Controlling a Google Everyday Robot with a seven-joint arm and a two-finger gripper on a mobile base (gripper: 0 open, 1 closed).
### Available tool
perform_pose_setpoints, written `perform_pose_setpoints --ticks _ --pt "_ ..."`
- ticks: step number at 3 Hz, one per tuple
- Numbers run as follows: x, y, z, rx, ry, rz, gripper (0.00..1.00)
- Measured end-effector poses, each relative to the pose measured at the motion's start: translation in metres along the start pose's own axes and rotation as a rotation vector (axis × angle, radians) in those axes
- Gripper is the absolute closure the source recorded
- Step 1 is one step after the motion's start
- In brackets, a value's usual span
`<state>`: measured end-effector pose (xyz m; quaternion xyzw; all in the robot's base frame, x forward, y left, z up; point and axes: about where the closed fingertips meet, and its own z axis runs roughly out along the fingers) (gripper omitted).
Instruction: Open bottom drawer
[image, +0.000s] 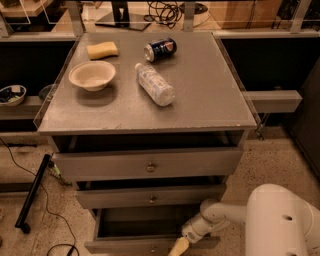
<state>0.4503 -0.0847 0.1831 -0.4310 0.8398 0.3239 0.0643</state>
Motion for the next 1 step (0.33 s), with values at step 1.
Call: perform_pose_setpoints --ticks 1 --pt "0.0 0.0 0.0 0.0 0.0 0.0 0.0"
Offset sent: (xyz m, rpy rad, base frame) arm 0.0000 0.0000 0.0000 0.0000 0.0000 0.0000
